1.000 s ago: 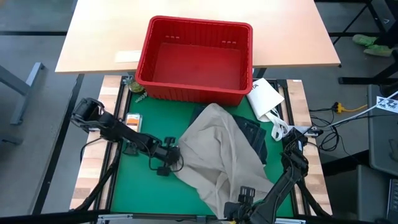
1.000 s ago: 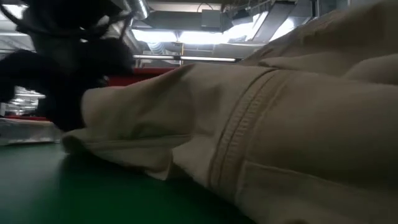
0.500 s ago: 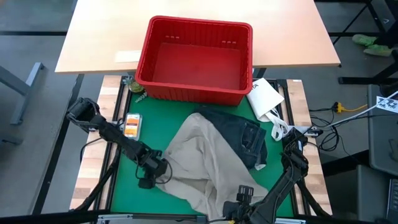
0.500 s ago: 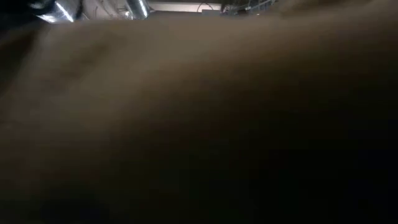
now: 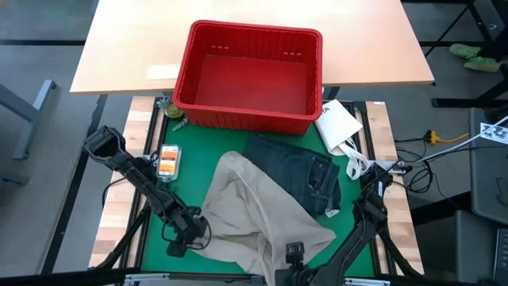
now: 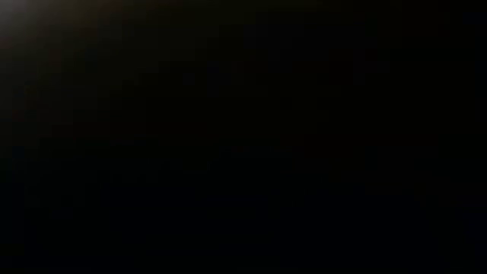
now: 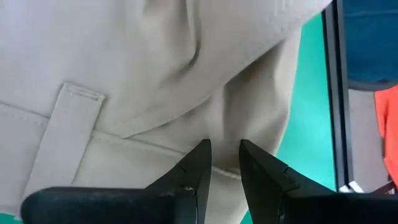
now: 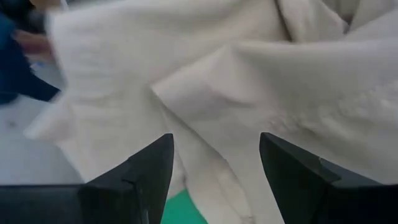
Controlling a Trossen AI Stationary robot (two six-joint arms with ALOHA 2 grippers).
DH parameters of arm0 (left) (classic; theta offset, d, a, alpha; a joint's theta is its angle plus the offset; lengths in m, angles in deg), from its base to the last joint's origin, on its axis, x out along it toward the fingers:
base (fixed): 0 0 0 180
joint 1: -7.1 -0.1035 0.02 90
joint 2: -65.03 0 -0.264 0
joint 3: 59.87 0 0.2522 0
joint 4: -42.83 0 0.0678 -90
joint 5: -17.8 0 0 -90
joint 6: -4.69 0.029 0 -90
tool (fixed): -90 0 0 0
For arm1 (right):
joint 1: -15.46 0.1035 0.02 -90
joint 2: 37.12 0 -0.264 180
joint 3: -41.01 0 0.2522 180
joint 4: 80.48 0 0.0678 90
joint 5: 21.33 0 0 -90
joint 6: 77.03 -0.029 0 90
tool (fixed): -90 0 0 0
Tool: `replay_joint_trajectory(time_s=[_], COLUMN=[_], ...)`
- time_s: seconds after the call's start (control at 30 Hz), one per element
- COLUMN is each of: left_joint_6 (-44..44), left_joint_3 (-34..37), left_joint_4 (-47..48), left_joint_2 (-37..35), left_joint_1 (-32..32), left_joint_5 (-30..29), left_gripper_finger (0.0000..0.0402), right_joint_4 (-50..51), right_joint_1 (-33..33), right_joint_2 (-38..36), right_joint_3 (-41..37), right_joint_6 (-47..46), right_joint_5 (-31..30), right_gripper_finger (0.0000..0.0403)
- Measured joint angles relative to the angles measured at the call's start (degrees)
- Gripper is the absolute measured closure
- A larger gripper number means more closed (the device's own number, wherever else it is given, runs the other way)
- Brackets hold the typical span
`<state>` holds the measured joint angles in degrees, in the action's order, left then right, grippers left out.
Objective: Fold Laundry from Bin
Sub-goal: Fold the gray shorts
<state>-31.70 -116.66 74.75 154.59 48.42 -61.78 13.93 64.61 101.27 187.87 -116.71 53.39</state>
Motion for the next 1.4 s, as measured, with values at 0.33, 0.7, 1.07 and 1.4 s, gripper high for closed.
replay_joint_trajectory(time_s=[0.33,0.7,1.07,1.4], left_joint_6=[-1.0,-1.0,-1.0,-1.0], left_joint_3=[0.0,-0.1,-0.1,-0.2], left_joint_4=[-0.4,-0.4,-0.4,-0.4], left_joint_2=[0.0,-0.1,-0.1,-0.2], left_joint_1=[0.0,0.0,0.0,0.0], left_joint_5=[-0.9,-1.4,-2.1,-2.4], left_gripper_finger=[0.0321,0.0321,0.0321,0.0321], right_joint_4=[2.1,0.6,-0.4,-3.9], right_joint_1=[0.0,-0.1,-0.1,-0.1], right_joint_2=[1.3,1.4,1.4,1.4], right_joint_3=[-0.6,-5.4,-5.4,-5.4], right_joint_6=[2.8,2.8,2.6,2.5], right_joint_5=[-0.4,-3.1,-6.8,-10.5], right_gripper_finger=[0.0164,0.0164,0.023,0.0322])
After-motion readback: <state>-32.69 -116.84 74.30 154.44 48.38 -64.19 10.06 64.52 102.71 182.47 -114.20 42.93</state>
